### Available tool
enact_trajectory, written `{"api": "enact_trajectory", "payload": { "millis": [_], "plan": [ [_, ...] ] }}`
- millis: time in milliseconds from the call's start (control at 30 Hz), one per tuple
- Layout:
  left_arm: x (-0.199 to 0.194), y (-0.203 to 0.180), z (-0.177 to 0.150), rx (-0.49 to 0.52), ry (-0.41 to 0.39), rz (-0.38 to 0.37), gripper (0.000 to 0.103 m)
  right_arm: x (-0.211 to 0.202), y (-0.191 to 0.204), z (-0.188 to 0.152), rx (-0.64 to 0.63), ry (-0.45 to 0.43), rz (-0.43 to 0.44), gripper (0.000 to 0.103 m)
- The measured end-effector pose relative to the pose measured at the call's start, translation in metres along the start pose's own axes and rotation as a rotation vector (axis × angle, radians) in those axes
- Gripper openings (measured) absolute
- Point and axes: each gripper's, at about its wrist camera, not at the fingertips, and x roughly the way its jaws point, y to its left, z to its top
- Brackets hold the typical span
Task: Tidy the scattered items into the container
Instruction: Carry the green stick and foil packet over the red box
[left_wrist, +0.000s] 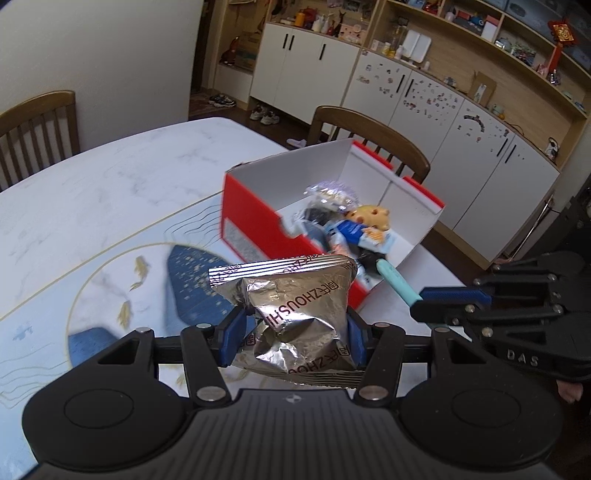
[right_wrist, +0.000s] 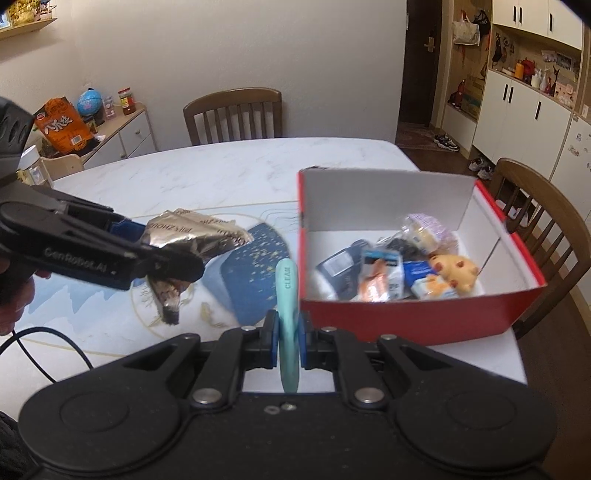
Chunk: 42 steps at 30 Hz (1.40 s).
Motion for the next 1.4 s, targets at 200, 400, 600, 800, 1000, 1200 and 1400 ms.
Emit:
{"api": "enact_trajectory", "payload": {
  "millis": [200,400,600,800,1000,1200,1400],
  "plan": [
    [0.011,-0.019,0.015,0.011,-0.011,-0.008,0.054,-0.004,-0.030,0.010,-0.010,-0.011,-0.006,0.009],
    [0.026,-0.039,0.031,0.022,-0.013,-0.010,0.054,-0.003,-0.059,0.018,-0.014,-0.007,-0.006,0.009],
    [0.046,-0.059,0.045,0.034,-0.001,-0.006,0.054,-0.001,-0.094,0.026,-0.013,-0.005,-0.002,0.009],
    [0.065,-0.076,0.059,0.042,0.010,0.009,0.054,0.003,-0.124,0.040,-0.028,-0.021,0.003,0.009],
    [0.082,-0.086,0.075,0.051,0.017,0.037,0.054,0.012,-0.147,0.054,-0.037,-0.047,0.020,0.009],
    [0.105,-0.087,0.088,0.035,0.035,0.068,0.054,0.030,-0.164,0.067,-0.044,-0.038,0.040,0.009],
    [0.129,-0.083,0.098,0.029,0.055,0.108,0.054,0.049,-0.173,0.074,-0.057,-0.016,0.059,0.009]
  ]
}}
